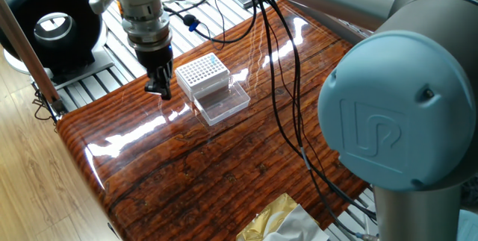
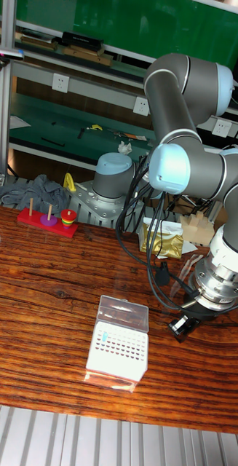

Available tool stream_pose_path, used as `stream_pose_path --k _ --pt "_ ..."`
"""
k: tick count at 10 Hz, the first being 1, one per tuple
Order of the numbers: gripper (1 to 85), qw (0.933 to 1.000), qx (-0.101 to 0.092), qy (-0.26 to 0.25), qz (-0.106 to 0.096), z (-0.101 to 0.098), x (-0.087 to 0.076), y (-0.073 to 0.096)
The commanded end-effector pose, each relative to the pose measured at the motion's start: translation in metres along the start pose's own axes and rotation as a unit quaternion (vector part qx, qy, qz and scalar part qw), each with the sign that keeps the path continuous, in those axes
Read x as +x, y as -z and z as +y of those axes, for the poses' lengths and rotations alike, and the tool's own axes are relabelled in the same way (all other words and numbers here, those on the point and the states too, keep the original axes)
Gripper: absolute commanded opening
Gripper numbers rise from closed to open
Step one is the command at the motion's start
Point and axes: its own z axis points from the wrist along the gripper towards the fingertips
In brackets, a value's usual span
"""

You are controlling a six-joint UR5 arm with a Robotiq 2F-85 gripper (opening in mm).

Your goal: Insert a medium pipette tip into the holder for medium pipette tips

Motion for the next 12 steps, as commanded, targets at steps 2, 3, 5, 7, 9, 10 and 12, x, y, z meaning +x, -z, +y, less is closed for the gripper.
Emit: stream_pose_path --k 2,3,5,7,9,10,12 --pt "1.0 0.9997 -0.017 -0.017 -0.005 0.010 -0.003 0.002" --pt "1.0 0.9996 -0.019 -0.018 -0.009 0.011 -0.004 0.002" --pt "1.0 0.9992 -0.025 -0.022 -0.024 0.013 -0.012 0.003" --pt "1.0 0.9989 -0.029 -0.019 -0.031 0.016 -0.016 0.003" --pt "1.0 0.9982 -0.036 -0.026 -0.041 0.020 -0.023 0.003" --pt "1.0 0.9979 -0.038 -0.027 -0.045 0.022 -0.027 0.003" --pt "1.0 0.9975 -0.042 -0.028 -0.049 0.027 -0.030 0.004"
